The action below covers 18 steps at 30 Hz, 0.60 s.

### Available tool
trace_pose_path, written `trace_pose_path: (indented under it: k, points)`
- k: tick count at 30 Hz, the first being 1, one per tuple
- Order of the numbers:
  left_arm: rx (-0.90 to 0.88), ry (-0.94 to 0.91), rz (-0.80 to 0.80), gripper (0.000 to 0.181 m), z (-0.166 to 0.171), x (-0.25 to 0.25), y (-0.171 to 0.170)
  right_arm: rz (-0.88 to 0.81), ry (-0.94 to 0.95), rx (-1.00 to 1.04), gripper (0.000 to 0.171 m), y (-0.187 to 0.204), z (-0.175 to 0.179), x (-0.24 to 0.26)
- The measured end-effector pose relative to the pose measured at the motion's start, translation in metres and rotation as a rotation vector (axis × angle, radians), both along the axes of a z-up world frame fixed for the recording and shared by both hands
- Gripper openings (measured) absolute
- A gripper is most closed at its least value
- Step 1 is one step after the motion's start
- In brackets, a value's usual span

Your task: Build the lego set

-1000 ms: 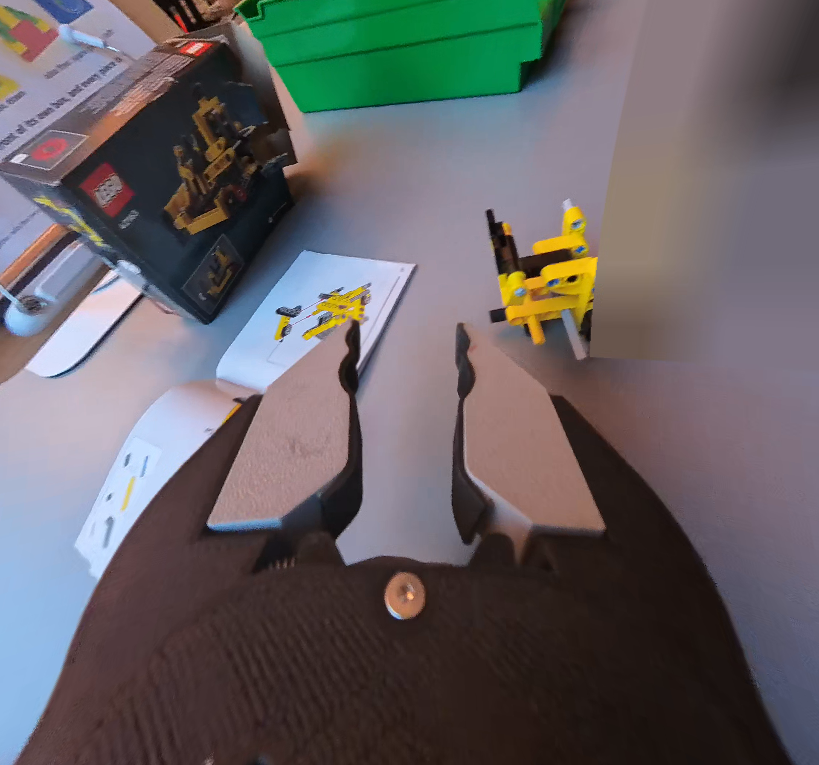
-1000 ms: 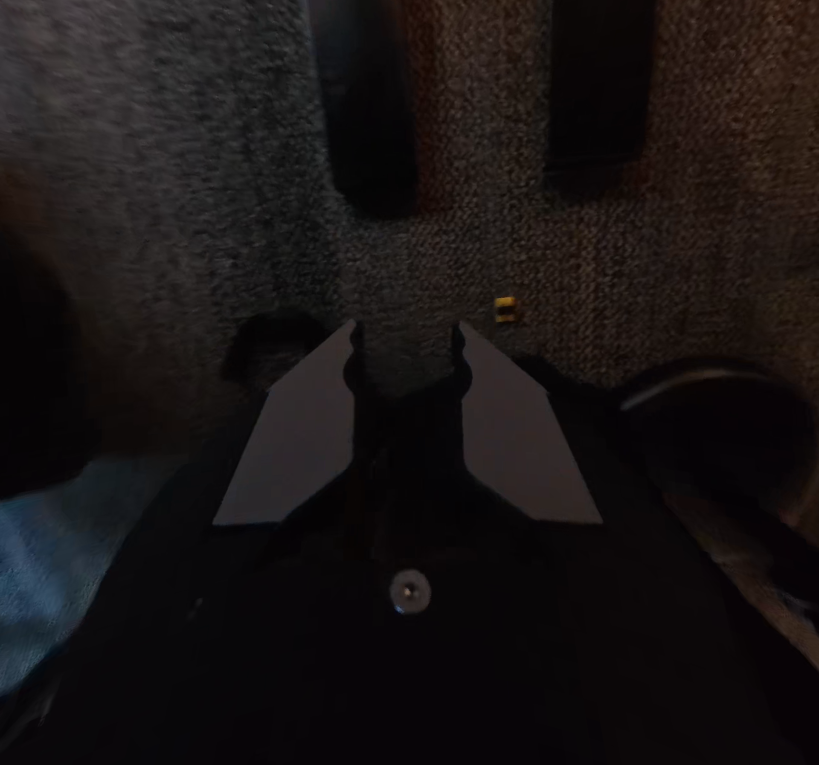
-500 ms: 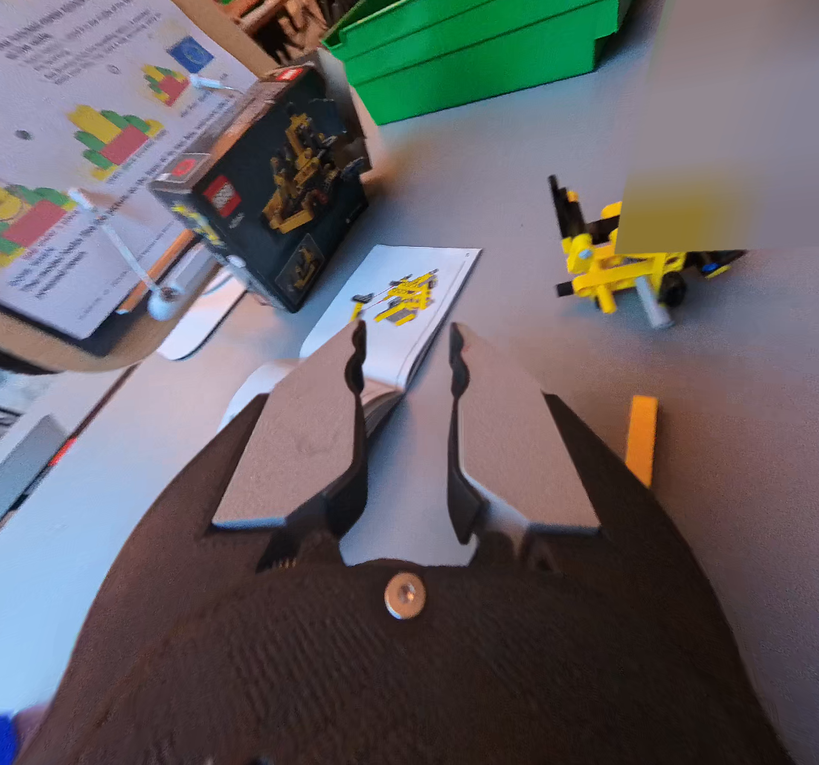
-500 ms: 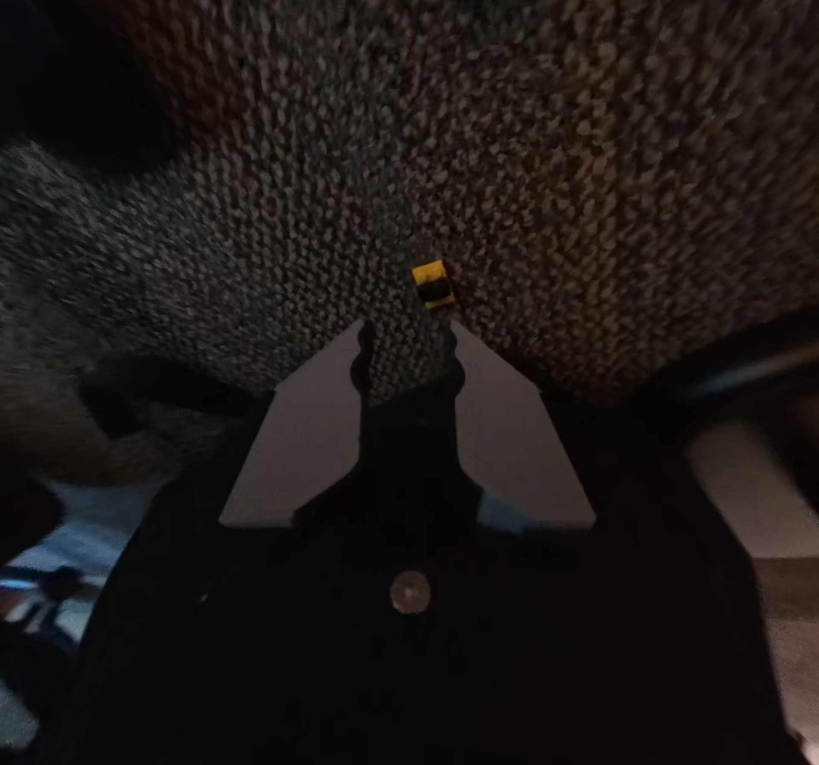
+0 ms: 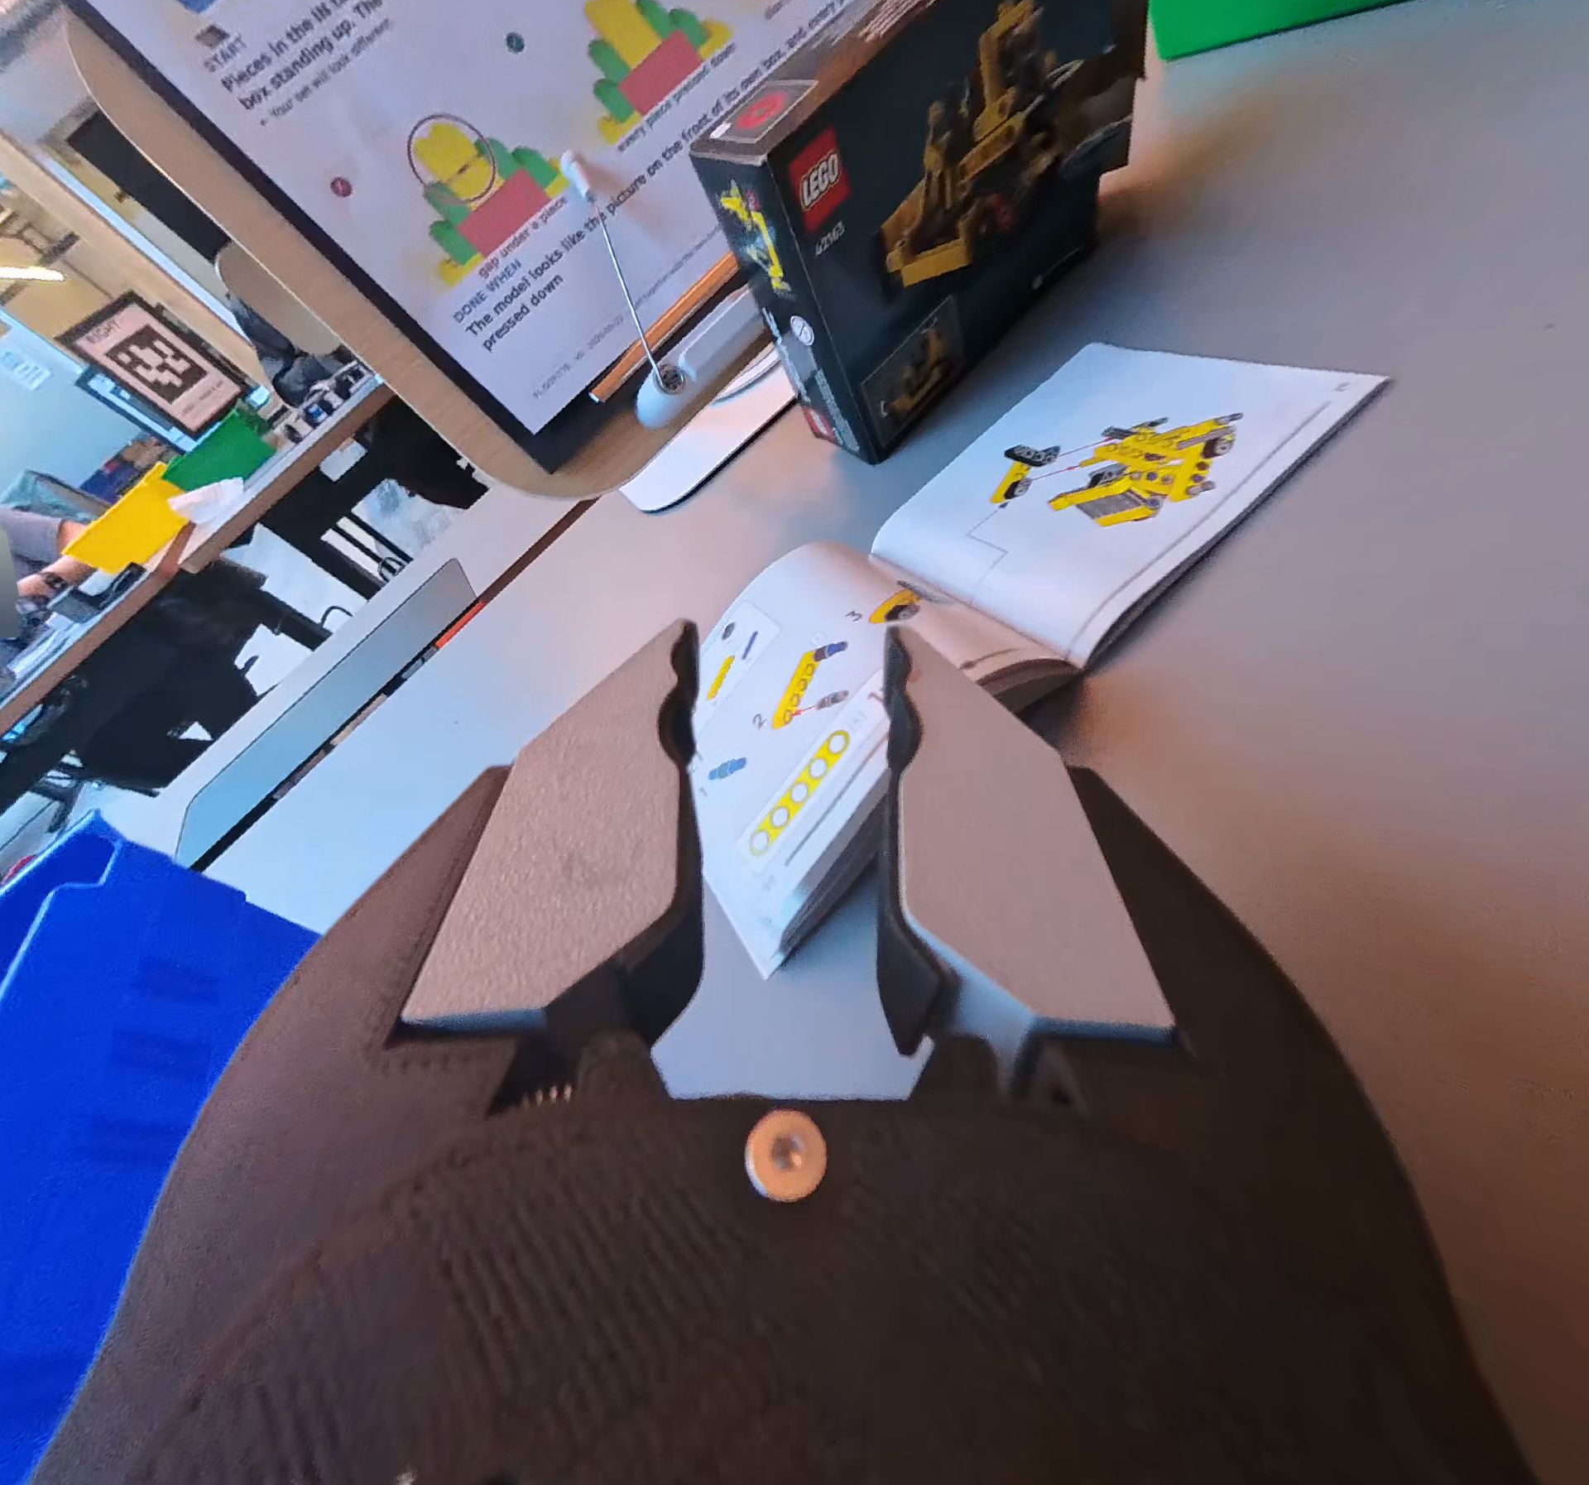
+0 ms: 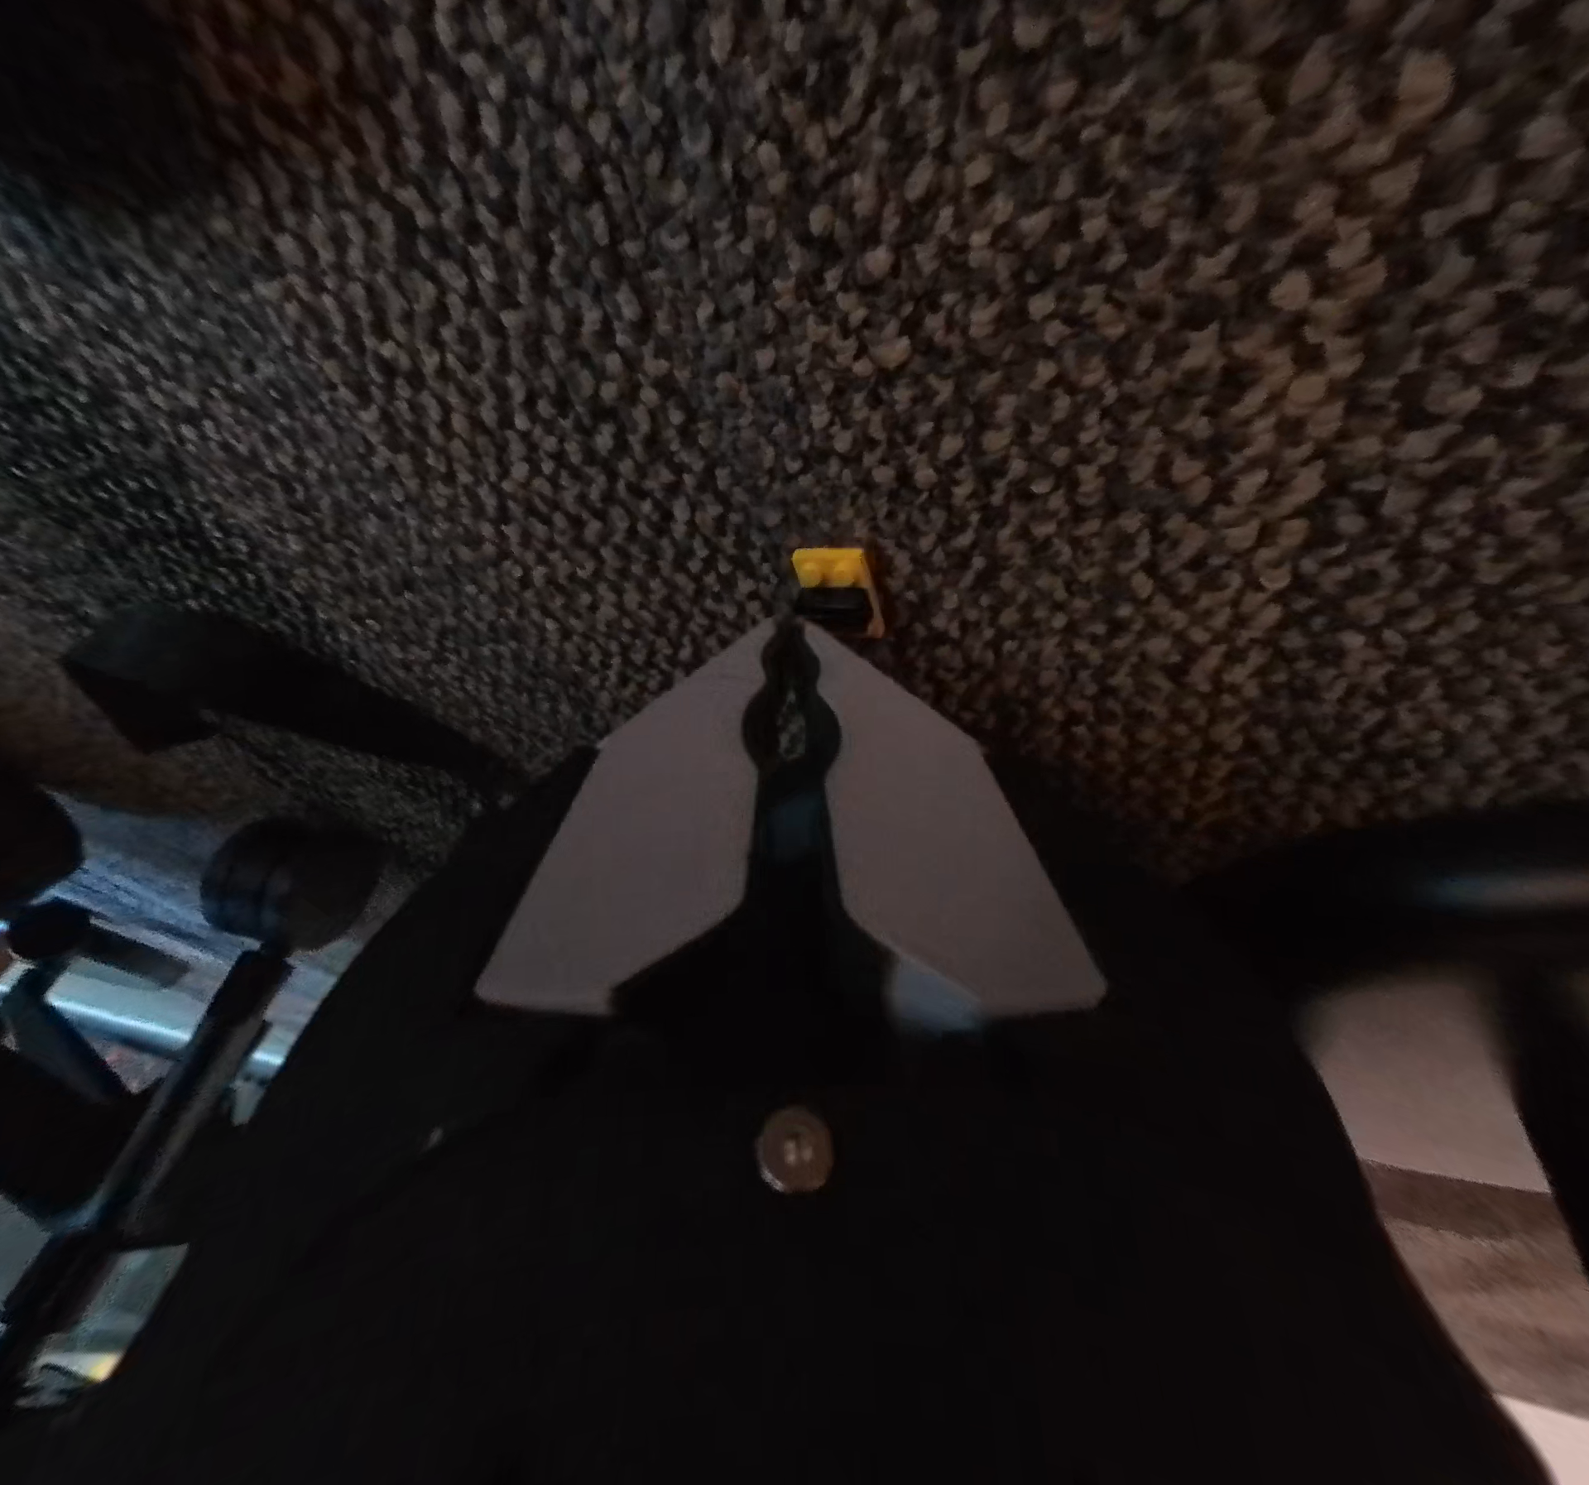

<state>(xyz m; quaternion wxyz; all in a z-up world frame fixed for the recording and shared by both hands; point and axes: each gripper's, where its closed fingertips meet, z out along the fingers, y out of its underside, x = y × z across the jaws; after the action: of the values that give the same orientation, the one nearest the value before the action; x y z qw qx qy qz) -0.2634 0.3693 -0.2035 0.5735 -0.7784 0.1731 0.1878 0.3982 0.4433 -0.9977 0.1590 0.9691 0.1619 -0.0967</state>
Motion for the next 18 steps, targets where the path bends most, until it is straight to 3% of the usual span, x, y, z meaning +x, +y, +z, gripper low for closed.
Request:
trace_pose_path:
  k: [4, 9, 10, 14, 18]
  points:
    - [-0.021, 0.046, 0.023, 0.04, -0.005, -0.002, 0.002, 0.182, -0.113, 0.046, 0.004, 0.008, -0.002, 0.006]
    - [-0.042, 0.077, 0.027, 0.037, -0.009, -0.002, 0.003, 0.127, -0.068, 0.04, 0.001, 0.007, -0.001, 0.006]
    - [-0.042, 0.076, 0.028, 0.037, -0.009, -0.002, 0.003, 0.114, -0.053, 0.049, 0.012, 0.008, 0.0, 0.005]
    - [-0.033, 0.064, 0.034, 0.036, -0.007, -0.004, 0.003, 0.094, 0.021, 0.088, 0.028, 0.017, 0.008, -0.001]
    - [-0.039, 0.071, 0.037, 0.036, -0.008, -0.005, 0.003, 0.154, -0.014, 0.025, 0.031, 0.004, -0.001, 0.002]
